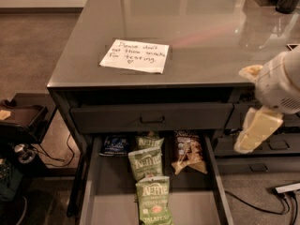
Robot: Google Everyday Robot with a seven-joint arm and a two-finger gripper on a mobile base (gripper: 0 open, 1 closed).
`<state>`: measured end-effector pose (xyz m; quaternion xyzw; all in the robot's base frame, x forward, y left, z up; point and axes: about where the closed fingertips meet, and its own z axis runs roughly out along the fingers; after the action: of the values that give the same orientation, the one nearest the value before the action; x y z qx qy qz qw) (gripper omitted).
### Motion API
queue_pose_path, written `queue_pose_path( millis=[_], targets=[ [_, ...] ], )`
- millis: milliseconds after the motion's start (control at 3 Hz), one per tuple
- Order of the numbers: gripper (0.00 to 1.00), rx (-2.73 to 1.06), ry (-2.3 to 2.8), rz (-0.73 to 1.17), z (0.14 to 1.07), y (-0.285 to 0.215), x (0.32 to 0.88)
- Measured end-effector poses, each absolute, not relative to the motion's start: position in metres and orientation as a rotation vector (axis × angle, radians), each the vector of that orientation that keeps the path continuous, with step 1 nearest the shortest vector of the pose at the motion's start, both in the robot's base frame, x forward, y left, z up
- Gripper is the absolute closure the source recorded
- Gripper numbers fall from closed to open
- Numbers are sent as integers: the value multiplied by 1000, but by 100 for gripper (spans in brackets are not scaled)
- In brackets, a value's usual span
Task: Pick brown chip bag from middle drawer and place on counter
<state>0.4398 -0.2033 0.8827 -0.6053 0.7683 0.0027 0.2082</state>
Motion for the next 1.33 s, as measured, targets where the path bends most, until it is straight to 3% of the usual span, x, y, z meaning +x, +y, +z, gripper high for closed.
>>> queue_pose_path(
  millis=[1333],
  targets=[
    [0,-1557,2043,255,643,-157,465]
  ],
)
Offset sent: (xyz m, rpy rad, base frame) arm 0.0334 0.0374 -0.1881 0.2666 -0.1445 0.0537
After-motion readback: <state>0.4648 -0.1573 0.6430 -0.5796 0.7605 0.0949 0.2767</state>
